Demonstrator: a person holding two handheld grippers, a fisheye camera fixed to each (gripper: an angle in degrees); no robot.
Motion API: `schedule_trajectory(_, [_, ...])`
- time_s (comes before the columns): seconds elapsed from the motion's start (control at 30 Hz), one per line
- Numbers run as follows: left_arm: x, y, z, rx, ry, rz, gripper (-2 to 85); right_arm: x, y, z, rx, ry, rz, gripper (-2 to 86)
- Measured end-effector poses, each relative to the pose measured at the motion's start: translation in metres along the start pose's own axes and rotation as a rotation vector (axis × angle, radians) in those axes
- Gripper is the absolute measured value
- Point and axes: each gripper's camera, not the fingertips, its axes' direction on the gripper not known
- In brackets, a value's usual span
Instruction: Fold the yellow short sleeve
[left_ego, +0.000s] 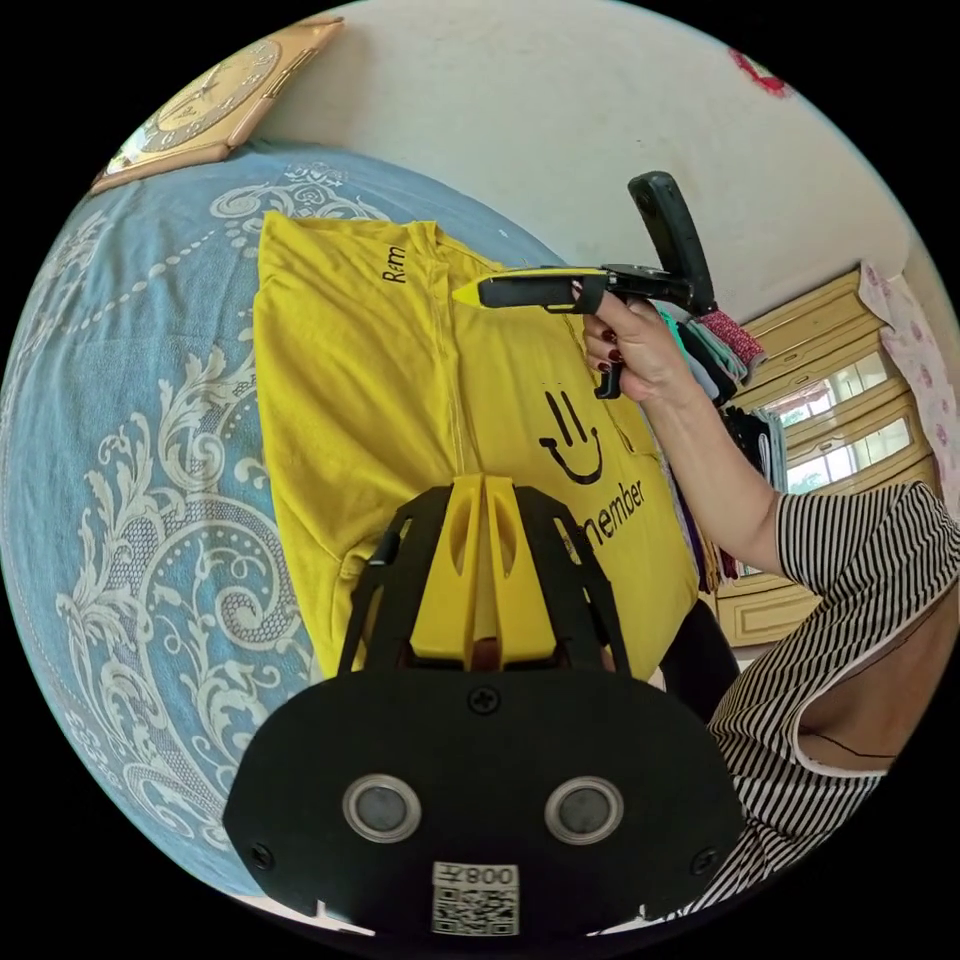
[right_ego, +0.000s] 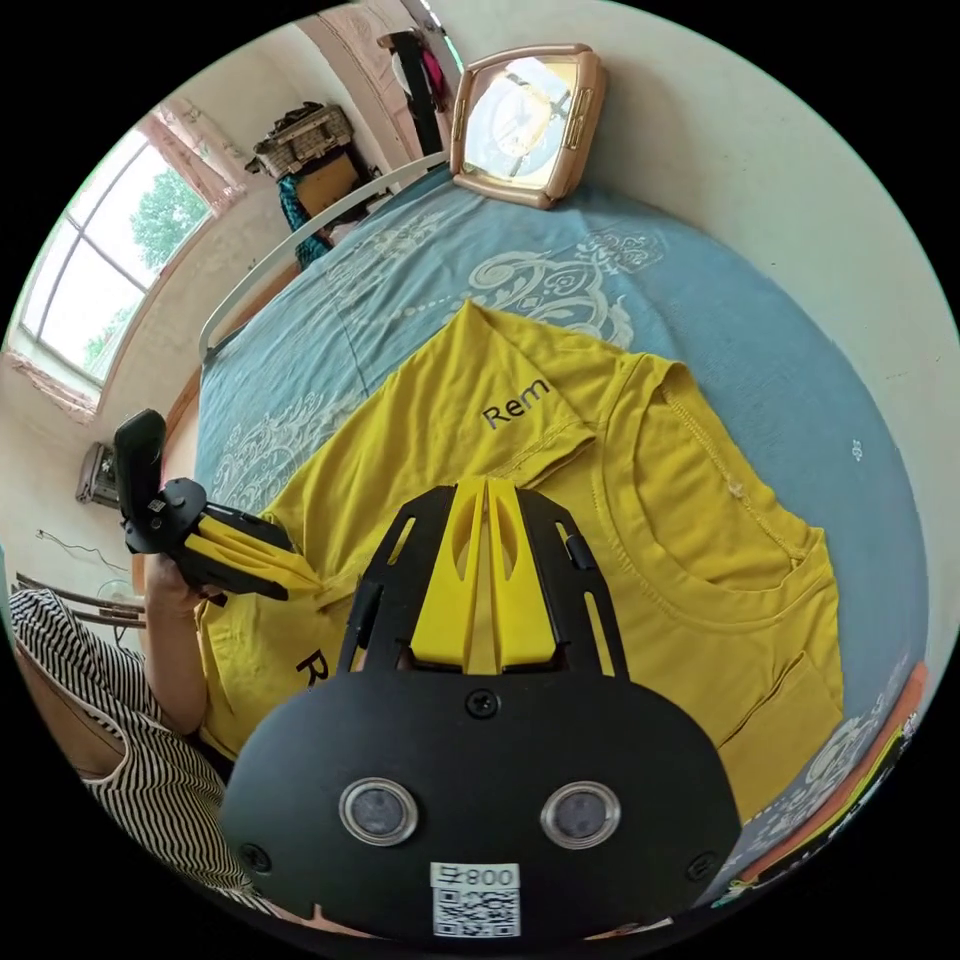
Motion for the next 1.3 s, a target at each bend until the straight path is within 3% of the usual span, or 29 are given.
schedule_trajectory(0.1, [-0.001,0.005,0.013,-0.079,-0.037,-0.003,0.3,0.012,-0.004,0.007,-0.006,0.106,0.07,0.1])
schedule_trajectory(0.23, [0.002,0.016,0.007,-0.046,-0.063,0.009,0.3,0.011,0.004,-0.003,0.018,0.045,0.092,0.1])
schedule_trajectory(0.43, [0.003,0.034,0.014,-0.089,-0.075,0.02,0.2,-0.045,0.043,-0.007,-0.048,-0.065,-0.059,0.1])
schedule_trajectory(0.73, [-0.005,0.071,0.008,-0.077,-0.075,0.016,0.3,-0.091,0.102,-0.03,-0.07,-0.07,-0.139,0.2])
schedule_trajectory(1.03, [-0.016,0.115,-0.011,-0.005,-0.057,0.014,0.2,-0.133,0.156,-0.064,-0.049,0.125,-0.197,0.1])
schedule_trajectory(1.07, [-0.019,0.12,-0.009,-0.026,-0.066,0.014,0.2,-0.137,0.162,-0.051,-0.159,0.135,-0.21,0.1])
schedule_trajectory(1.13, [-0.025,0.127,0.0,-0.1,-0.09,0.013,0.3,-0.136,0.179,-0.061,-0.104,0.131,-0.177,0.1])
schedule_trajectory(1.3, [-0.018,0.173,-0.037,0.16,-0.104,0.023,0.4,-0.123,0.254,-0.134,-0.068,-0.004,0.02,0.2])
